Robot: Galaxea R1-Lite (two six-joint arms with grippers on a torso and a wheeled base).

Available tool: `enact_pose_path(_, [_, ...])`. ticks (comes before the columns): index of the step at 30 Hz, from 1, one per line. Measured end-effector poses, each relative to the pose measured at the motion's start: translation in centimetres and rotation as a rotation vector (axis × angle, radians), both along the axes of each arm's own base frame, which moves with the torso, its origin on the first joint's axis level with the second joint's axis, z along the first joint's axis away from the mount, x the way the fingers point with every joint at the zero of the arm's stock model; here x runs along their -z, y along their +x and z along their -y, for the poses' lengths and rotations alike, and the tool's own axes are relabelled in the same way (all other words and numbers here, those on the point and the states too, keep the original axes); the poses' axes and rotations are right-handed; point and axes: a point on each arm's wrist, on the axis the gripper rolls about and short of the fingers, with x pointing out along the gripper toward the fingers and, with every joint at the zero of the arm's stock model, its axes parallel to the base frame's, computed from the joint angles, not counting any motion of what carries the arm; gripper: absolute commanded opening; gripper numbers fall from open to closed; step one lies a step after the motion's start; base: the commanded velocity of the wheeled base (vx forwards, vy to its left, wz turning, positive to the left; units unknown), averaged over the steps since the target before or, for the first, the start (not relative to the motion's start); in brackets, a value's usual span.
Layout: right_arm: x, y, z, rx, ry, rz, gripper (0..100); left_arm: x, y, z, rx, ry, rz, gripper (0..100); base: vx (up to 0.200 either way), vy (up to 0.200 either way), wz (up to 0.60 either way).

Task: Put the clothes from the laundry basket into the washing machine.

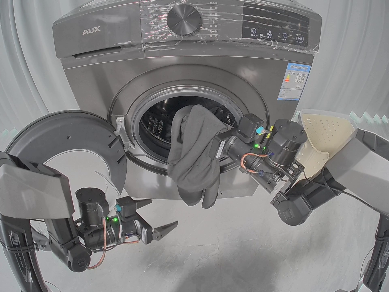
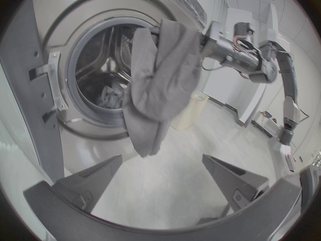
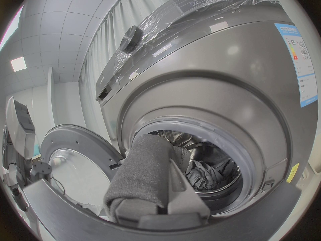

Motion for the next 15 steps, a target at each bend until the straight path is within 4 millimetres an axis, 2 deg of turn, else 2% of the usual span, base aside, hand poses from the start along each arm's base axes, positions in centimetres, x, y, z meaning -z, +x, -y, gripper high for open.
enact_pose_path(4, [-0.3,0.1,0.5,0.008,0.003,0.004,0,0.4,-1.3,-0.5,0.033,0.022,-0.041,100,0.000,0.000,0.00])
enact_pose_path(7, [-0.1,-0.1,0.7,0.008,-0.002,-0.003,0,0.2,-1.2,-0.5,0.034,0.012,-0.033,100,0.000,0.000,0.00])
enact_pose_path(15, [1.0,-1.9,-0.1,-0.030,-0.017,-0.025,0,-3.1,2.8,1.7,0.008,-0.122,0.131,100,0.000,0.000,0.00])
